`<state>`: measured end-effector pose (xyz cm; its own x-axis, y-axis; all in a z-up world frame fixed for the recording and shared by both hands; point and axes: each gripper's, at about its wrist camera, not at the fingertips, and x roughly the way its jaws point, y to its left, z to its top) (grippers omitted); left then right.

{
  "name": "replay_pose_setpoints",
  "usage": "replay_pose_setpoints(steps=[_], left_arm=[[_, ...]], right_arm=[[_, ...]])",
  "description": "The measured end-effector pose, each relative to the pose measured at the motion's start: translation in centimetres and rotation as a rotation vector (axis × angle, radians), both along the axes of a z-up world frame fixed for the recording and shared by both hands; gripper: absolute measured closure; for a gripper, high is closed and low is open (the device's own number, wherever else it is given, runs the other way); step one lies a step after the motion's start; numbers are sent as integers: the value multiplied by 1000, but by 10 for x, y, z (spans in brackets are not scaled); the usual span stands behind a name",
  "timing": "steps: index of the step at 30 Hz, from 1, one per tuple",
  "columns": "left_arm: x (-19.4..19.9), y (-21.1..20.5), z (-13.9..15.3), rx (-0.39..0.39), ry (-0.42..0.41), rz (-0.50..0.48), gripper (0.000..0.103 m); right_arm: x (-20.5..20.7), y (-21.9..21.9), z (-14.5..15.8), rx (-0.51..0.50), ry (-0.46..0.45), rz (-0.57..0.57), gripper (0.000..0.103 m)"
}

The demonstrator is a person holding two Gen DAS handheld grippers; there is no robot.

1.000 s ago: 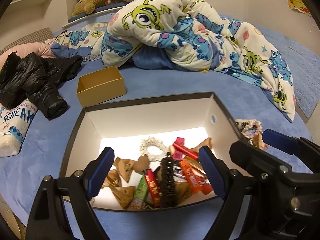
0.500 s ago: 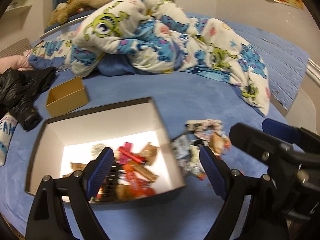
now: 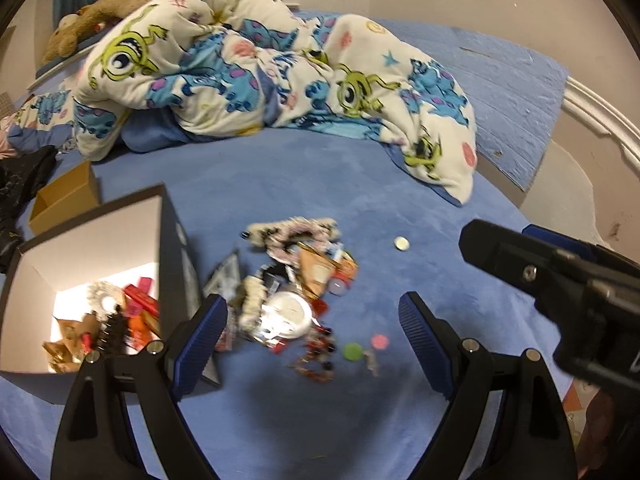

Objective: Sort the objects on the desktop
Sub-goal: 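Move both tools back to the pile, left tool toward the bead string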

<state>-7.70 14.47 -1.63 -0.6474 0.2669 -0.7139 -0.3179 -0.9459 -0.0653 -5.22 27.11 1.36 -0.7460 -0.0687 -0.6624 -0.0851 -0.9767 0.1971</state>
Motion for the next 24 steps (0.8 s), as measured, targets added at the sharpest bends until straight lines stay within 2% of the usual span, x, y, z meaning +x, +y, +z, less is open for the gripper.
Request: replay_pose_setpoints(steps=[4,11,17,24], left_arm=[[7,11,-15,23,-31,-4,14],[12,24,-39,0,-75,-17,14],[9,27,-59,-2,-106,-22,14],[-2,36,-94,-27,-159,-31,14]], right_arm=[[5,17,-11,-6,-17,-22,24],[10,33,-33,-26,-48,-34,24],[11,36,-39,-39,-47,-36,24],[8,45,-55,-54,-68,-53,24]])
